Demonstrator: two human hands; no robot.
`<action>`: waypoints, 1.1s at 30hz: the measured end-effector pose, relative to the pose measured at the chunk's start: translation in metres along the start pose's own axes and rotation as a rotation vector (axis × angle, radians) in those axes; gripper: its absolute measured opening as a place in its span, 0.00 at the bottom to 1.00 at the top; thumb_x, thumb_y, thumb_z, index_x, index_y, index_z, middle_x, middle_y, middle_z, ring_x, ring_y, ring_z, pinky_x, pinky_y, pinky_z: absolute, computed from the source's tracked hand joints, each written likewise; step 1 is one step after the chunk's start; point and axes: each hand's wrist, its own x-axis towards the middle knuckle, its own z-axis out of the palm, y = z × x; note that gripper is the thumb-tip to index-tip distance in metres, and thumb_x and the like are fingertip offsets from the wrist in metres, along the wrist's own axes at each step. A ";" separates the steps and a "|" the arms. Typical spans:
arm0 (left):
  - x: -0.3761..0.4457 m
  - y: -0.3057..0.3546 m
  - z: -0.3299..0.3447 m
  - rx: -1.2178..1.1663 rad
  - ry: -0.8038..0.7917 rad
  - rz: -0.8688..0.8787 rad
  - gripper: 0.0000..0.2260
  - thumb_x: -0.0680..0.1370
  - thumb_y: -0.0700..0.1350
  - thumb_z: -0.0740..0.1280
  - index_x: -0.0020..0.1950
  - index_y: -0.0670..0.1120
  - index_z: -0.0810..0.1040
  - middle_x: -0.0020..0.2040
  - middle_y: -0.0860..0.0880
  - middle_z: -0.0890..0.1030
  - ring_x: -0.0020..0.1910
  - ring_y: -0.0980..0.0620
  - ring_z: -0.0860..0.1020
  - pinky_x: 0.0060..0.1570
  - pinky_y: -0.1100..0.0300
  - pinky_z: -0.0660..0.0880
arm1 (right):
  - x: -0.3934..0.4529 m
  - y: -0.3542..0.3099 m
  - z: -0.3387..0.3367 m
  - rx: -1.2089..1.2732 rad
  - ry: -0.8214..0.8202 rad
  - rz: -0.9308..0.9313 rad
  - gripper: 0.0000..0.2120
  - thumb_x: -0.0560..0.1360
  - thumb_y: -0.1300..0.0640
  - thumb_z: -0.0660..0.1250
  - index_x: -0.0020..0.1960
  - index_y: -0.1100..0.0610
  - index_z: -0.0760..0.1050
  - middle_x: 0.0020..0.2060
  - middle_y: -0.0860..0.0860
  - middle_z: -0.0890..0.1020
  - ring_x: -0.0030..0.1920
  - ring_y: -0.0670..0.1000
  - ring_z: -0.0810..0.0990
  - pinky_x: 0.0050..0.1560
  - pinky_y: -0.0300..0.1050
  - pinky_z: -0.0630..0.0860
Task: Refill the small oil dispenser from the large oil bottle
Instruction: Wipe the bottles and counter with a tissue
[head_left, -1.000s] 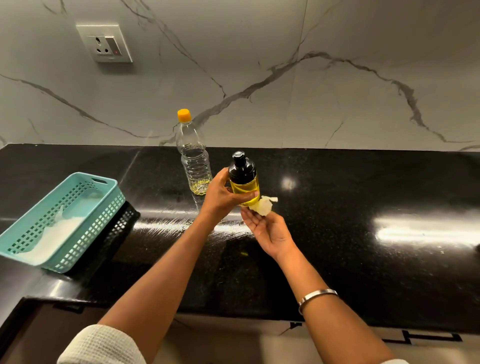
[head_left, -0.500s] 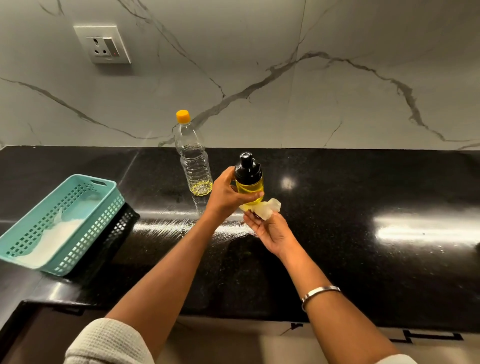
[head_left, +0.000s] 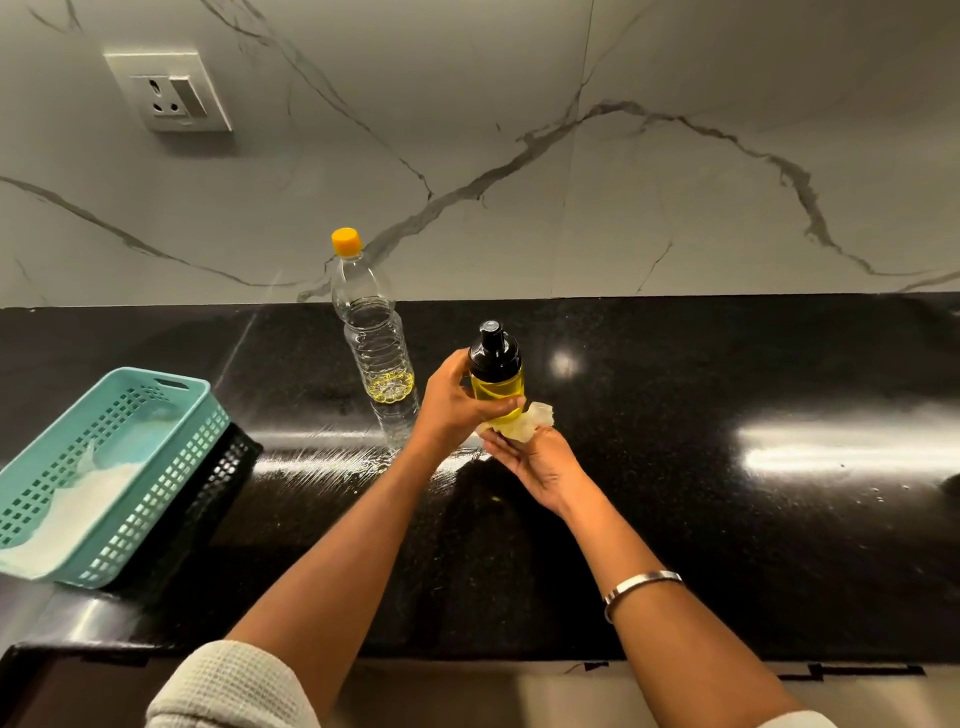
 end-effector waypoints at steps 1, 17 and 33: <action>0.002 -0.002 0.000 0.010 0.013 0.000 0.28 0.61 0.45 0.82 0.58 0.48 0.77 0.54 0.51 0.80 0.53 0.55 0.79 0.52 0.53 0.80 | 0.000 0.000 -0.003 -0.047 0.010 -0.006 0.08 0.78 0.69 0.61 0.52 0.65 0.77 0.40 0.58 0.85 0.40 0.50 0.85 0.48 0.43 0.82; 0.044 -0.039 0.018 0.076 0.185 -0.111 0.26 0.63 0.46 0.81 0.57 0.52 0.75 0.52 0.56 0.76 0.50 0.62 0.75 0.48 0.72 0.67 | 0.014 0.000 -0.040 -0.124 0.200 -0.141 0.10 0.78 0.72 0.59 0.54 0.64 0.74 0.49 0.62 0.80 0.46 0.56 0.82 0.43 0.40 0.82; 0.073 -0.075 0.029 0.063 0.172 -0.128 0.25 0.64 0.45 0.80 0.55 0.55 0.73 0.53 0.56 0.76 0.52 0.60 0.74 0.54 0.61 0.72 | 0.041 0.010 -0.040 -0.378 0.271 -0.137 0.05 0.75 0.68 0.67 0.47 0.59 0.78 0.42 0.55 0.81 0.42 0.49 0.79 0.43 0.39 0.76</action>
